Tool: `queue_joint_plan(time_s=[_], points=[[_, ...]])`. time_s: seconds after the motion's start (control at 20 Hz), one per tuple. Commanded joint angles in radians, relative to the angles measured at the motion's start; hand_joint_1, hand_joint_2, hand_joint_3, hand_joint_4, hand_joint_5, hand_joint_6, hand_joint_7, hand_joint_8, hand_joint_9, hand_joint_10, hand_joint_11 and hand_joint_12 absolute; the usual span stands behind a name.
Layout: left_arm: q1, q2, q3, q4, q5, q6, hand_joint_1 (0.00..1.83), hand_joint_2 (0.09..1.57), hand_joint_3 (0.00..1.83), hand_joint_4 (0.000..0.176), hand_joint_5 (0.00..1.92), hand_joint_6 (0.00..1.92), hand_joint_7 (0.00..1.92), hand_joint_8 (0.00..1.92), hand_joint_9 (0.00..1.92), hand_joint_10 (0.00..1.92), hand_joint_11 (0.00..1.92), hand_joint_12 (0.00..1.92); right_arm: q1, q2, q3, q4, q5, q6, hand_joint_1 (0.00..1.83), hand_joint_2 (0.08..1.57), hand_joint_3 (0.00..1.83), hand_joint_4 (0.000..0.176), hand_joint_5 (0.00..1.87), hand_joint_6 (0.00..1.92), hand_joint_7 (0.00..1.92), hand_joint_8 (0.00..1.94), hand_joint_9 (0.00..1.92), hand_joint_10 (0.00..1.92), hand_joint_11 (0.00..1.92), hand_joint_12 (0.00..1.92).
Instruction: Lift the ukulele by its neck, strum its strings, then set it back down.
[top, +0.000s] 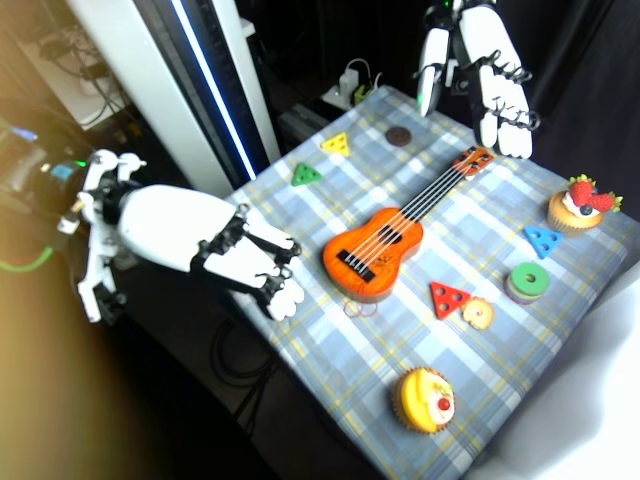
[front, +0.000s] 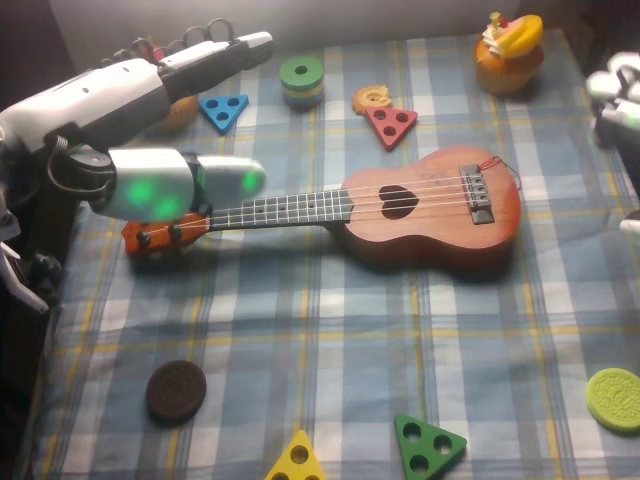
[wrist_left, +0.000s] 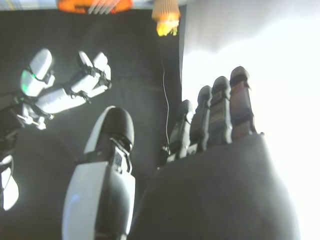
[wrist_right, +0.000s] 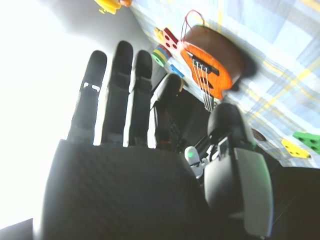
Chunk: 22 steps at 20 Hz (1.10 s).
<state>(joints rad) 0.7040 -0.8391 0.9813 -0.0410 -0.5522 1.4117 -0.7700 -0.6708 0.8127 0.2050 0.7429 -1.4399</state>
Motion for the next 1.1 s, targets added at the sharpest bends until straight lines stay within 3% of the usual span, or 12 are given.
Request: queue_joint_plan(time_s=[0.0, 0.1, 0.15, 0.25, 0.3, 0.45, 0.5, 0.6, 0.75, 0.95, 1.0, 1.05], points=[[-0.013, 0.004, -0.004, -0.008, -0.107, 0.004, 0.6, 1.1, 0.01, 0.065, 0.0, 0.0, 0.0, 0.0, 0.0, 0.0, 0.0, 0.0, 0.015, 0.007, 0.0, -0.003, 0.128, -0.005, 0.22, 1.34, 0.02, 0.0, 0.0, 0.0, 0.0, 0.0, 0.0, 0.0, 0.0, 0.0], [-0.013, -0.005, -0.003, -0.013, -0.073, 0.041, 0.67, 1.07, 0.0, 0.067, 0.0, 0.0, 0.0, 0.0, 0.0, 0.0, 0.0, 0.0, 0.015, 0.007, -0.001, -0.002, 0.139, -0.005, 0.19, 1.35, 0.01, 0.0, 0.0, 0.0, 0.0, 0.0, 0.0, 0.0, 0.0, 0.0], [-0.014, -0.012, 0.0, -0.02, -0.048, 0.064, 0.74, 1.05, 0.0, 0.05, 0.0, 0.0, 0.0, 0.0, 0.0, 0.0, 0.0, 0.0, 0.015, 0.007, -0.001, -0.002, 0.144, -0.005, 0.19, 1.35, 0.01, 0.0, 0.0, 0.0, 0.0, 0.0, 0.0, 0.0, 0.0, 0.0], [-0.016, -0.031, 0.013, -0.034, -0.007, 0.092, 0.83, 1.01, 0.0, 0.054, 0.0, 0.0, 0.0, 0.0, 0.0, 0.0, 0.0, 0.0, 0.015, 0.007, -0.002, -0.002, 0.15, -0.005, 0.17, 1.35, 0.01, 0.0, 0.0, 0.0, 0.0, 0.0, 0.0, 0.0, 0.0, 0.0], [-0.016, -0.045, 0.024, -0.045, 0.021, 0.112, 0.89, 0.98, 0.0, 0.067, 0.03, 0.01, 0.04, 0.0, 0.0, 0.0, 0.01, 0.01, 0.015, 0.007, -0.002, -0.001, 0.151, -0.005, 0.18, 1.35, 0.01, 0.0, 0.0, 0.0, 0.0, 0.0, 0.0, 0.0, 0.0, 0.0], [-0.031, -0.082, 0.043, -0.111, 0.082, 0.221, 1.0, 0.96, 0.0, 0.067, 0.14, 0.01, 0.17, 0.01, 0.15, 0.03, 0.0, 0.99, 0.015, 0.007, -0.004, -0.001, 0.155, -0.005, 0.2, 1.36, 0.01, 0.0, 0.0, 0.0, 0.0, 0.0, 0.0, 0.0, 0.0, 0.0], [-0.034, -0.096, 0.05, -0.143, 0.098, 0.266, 1.04, 0.98, 0.0, 0.039, 0.2, 0.01, 0.26, 0.02, 0.2, 0.12, 0.0, 1.38, 0.015, 0.007, -0.004, 0.002, 0.16, -0.004, 0.21, 1.36, 0.01, 0.0, 0.0, 0.0, 0.0, 0.0, 0.0, 0.0, 0.0, 0.0], [-0.032, -0.117, 0.072, -0.181, 0.107, 0.288, 1.07, 1.01, 0.0, 0.027, 0.27, 0.01, 0.36, 0.04, 0.1, 0.66, 0.0, 1.74, 0.015, 0.008, -0.006, 0.002, 0.178, 0.007, 0.22, 1.36, 0.0, 0.0, 0.0, 0.0, 0.0, 0.0, 0.0, 0.0, 0.0, 0.0], [-0.03, -0.153, 0.097, -0.291, 0.12, 0.406, 1.0, 1.09, 0.01, 0.024, 0.3, 0.03, 0.36, 0.04, 0.06, 0.84, 0.0, 1.75, 0.014, 0.012, -0.011, 0.002, 0.197, 0.008, 0.22, 1.34, 0.0, 0.0, 0.0, 0.0, 0.0, 0.0, 0.0, 0.0, 0.0, 0.0], [-0.015, -0.193, 0.133, -0.37, 0.135, 0.465, 1.06, 1.07, 0.0, 0.0, 0.44, 0.09, 0.47, 0.04, 0.22, 0.64, 0.0, 1.74, 0.014, 0.016, -0.016, 0.001, 0.209, 0.012, 0.28, 1.35, 0.0, 0.0, 0.0, 0.0, 0.0, 0.0, 0.0, 0.0, 0.01, 0.01], [-0.012, -0.208, 0.144, -0.421, 0.147, 0.523, 1.01, 1.1, 0.01, 0.03, 0.38, 0.17, 0.46, 0.03, 0.21, 0.69, 0.0, 1.75, 0.014, 0.018, -0.017, 0.001, 0.215, 0.015, 0.28, 1.34, 0.0, 0.0, 0.0, 0.0, 0.0, 0.0, 0.0, 0.0, 0.02, 0.01], [-0.01, -0.214, 0.148, -0.447, 0.151, 0.554, 1.02, 1.09, 0.0, 0.033, 0.38, 0.31, 0.5, 0.03, 0.23, 0.74, 0.0, 1.73, 0.014, 0.019, -0.018, 0.0, 0.218, 0.015, 0.32, 1.35, 0.0, 0.0, 0.0, 0.0, 0.0, 0.0, 0.0, 0.0, 0.0, 0.0]])
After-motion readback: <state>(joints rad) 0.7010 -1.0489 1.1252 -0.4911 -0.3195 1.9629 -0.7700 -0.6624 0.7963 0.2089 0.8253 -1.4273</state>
